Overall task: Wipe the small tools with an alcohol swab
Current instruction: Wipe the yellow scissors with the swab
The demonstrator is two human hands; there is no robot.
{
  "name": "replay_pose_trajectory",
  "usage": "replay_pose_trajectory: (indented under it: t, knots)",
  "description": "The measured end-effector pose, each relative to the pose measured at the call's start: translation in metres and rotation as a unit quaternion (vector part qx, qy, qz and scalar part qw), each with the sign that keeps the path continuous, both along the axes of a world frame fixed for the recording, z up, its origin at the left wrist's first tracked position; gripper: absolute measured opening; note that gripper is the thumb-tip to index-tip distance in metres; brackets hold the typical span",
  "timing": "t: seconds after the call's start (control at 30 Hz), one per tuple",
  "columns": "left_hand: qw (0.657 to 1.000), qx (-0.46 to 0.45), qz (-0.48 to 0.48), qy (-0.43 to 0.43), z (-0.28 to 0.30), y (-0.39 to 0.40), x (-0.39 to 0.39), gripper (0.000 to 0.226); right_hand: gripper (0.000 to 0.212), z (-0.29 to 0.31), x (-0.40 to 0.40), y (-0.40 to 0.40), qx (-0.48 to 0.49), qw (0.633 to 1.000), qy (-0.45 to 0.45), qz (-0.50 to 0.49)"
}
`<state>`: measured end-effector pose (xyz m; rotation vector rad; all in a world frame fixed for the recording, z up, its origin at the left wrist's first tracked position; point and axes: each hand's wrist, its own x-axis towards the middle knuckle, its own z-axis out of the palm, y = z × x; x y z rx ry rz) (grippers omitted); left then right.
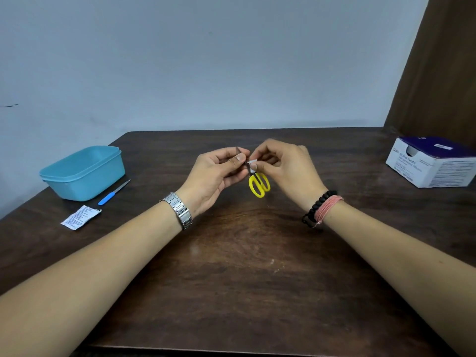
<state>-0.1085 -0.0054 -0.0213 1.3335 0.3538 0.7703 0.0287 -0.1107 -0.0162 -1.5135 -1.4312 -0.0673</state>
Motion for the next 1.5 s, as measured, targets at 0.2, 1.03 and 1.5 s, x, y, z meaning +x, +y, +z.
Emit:
replay_pose_trajectory:
  t: [0.2, 1.03, 1.5]
  knots:
    - [1.0, -0.011, 0.011, 0.0, 0.0004, 0.0042, -0.0027, 0.012, 0.005, -0.0031, 0.0006, 0.0002, -0.002, 0.998, -0.05, 0.022]
    - [0.995, 0.016, 0.086, 0.046, 0.0002, -0.0026, -0.0011, 0.011, 0.009, -0.0023, -0.0064, -0.001, -0.028, 0.979, -0.199, 0.028]
    - [0.995, -0.018, 0.096, 0.02, -0.0005, 0.0021, -0.0004, 0.009, 0.007, 0.0, -0.0017, 0.0002, -0.032, 0.983, -0.181, -0.003]
